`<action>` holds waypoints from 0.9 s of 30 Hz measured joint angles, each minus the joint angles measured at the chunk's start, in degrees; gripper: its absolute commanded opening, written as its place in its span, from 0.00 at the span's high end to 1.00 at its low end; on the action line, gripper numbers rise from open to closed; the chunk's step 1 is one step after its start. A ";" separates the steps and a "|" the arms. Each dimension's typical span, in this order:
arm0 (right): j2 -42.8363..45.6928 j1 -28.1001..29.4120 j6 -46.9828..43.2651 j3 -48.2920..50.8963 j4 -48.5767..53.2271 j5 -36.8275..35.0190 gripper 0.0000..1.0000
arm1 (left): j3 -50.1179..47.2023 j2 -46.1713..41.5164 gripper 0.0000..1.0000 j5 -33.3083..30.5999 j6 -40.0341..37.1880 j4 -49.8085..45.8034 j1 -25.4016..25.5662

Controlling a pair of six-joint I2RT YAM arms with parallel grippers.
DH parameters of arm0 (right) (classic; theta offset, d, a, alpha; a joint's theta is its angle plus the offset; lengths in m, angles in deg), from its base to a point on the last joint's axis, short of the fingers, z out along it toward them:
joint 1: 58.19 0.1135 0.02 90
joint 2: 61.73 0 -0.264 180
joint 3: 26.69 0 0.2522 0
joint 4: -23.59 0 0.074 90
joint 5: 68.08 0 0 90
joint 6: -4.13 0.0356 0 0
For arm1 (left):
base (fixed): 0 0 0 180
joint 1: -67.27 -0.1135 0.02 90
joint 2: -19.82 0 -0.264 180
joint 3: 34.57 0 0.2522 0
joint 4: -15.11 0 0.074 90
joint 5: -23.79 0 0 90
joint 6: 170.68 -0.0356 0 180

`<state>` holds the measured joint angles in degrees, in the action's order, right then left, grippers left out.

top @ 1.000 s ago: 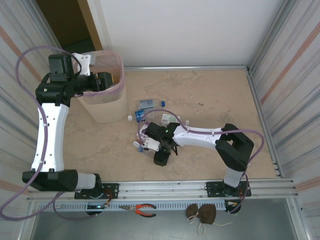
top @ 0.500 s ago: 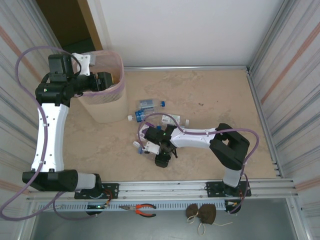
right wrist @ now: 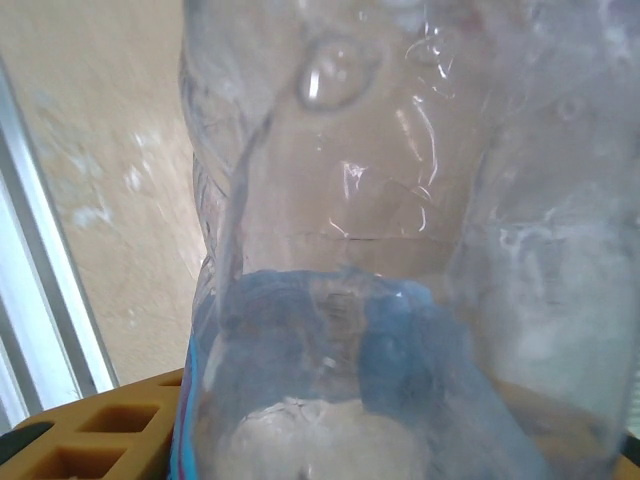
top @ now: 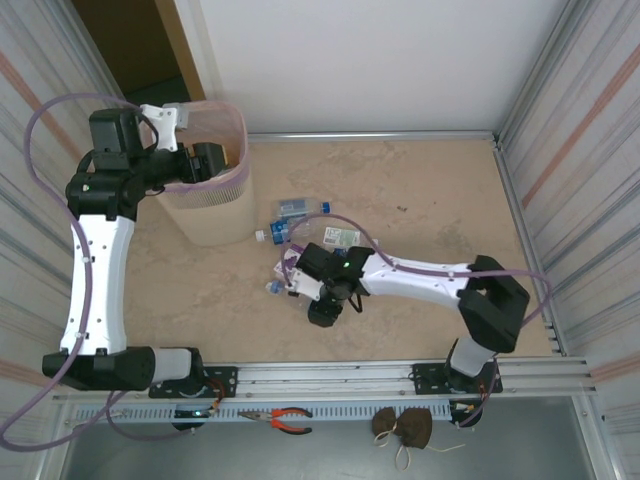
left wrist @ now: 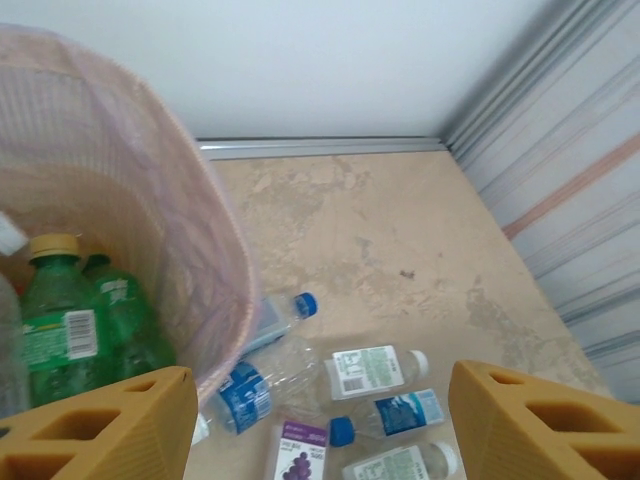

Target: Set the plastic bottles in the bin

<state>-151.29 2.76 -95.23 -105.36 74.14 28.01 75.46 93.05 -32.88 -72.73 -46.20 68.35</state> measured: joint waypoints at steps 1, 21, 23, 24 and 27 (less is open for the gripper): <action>1.66 -0.37 0.22 0.02 -0.68 0.13 0.50 | -0.96 -0.63 0.33 1.27 0.39 1.29 0.00; 21.14 -8.17 10.67 0.42 -21.40 -0.76 0.49 | -13.03 -7.21 0.32 1.38 17.00 27.02 15.30; 21.14 -8.31 11.52 0.42 -22.40 -0.98 0.49 | -13.60 -7.23 0.32 -1.01 17.46 28.37 18.58; 21.14 -8.37 11.85 0.42 -22.56 -0.98 0.49 | -13.68 -7.17 0.32 -1.92 17.55 28.63 19.78; 21.11 -8.66 12.35 0.28 -22.73 -1.16 0.49 | -13.70 -6.91 0.32 -4.33 17.62 29.90 23.17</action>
<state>-130.18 -5.89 -82.88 -105.07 51.41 26.85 61.75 86.14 -37.21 -55.11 -16.30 91.52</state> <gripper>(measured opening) 0.507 0.681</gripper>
